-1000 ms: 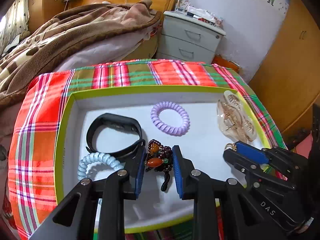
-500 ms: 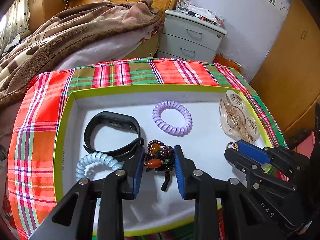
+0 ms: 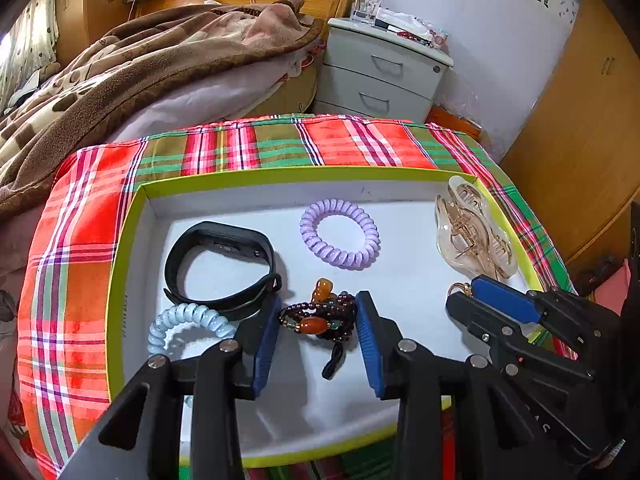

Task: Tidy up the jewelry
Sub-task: 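Lower the bracelet and ring into the box and open both grippers, then lift both grippers from the box and move them back to the pile, then grasp the rhinestone chain hair clip with the right gripper, then grasp the gold flower hair clip with the left gripper, then carry the gold clip and chain clip over the box with both grippers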

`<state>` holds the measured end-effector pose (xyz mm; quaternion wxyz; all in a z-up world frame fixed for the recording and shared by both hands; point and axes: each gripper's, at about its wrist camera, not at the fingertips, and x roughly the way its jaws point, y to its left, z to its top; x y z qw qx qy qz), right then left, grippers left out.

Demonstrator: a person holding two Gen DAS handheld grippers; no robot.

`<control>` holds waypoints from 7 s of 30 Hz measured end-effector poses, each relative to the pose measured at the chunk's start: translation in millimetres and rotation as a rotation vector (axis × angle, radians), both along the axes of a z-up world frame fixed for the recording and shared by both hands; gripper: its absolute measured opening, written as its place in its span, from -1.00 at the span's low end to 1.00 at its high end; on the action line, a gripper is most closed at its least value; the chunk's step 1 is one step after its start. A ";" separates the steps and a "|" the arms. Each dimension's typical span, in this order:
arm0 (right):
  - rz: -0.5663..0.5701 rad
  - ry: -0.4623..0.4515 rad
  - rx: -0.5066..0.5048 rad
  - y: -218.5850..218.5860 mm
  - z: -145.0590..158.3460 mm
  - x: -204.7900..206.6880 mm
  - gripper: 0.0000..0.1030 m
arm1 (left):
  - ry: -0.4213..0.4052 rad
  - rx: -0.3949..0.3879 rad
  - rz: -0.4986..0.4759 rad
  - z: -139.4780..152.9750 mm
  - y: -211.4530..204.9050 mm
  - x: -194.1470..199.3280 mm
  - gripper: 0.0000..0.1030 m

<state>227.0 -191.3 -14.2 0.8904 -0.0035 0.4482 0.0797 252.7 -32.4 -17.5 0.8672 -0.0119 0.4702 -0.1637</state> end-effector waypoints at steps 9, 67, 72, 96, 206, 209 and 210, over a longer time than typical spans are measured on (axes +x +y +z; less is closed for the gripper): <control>-0.004 -0.019 0.015 0.8 6.5 -5.5 -0.43 | -0.011 -0.017 0.005 8.1 3.7 -4.5 -0.13; 0.277 -0.026 0.062 18.3 -4.3 -128.7 -0.38 | -0.004 -0.144 0.030 10.0 61.4 -154.1 -0.10; 0.305 0.009 0.013 19.7 -7.8 -129.8 -0.18 | 0.004 -0.143 0.024 8.5 58.7 -154.5 -0.10; 0.190 -0.013 0.064 1.5 1.6 -150.7 -0.49 | 0.018 -0.140 0.034 5.3 57.6 -152.5 -0.09; 0.038 -0.087 0.127 11.3 38.5 -28.2 -0.49 | -0.113 -0.063 0.064 39.5 55.9 -74.5 -0.64; 0.000 -0.061 0.084 16.2 32.8 -16.9 -0.49 | -0.108 -0.062 0.062 35.8 51.6 -68.9 -0.64; -0.007 -0.056 0.070 18.0 31.4 -13.0 -0.49 | -0.103 -0.062 0.062 34.3 50.4 -67.2 -0.64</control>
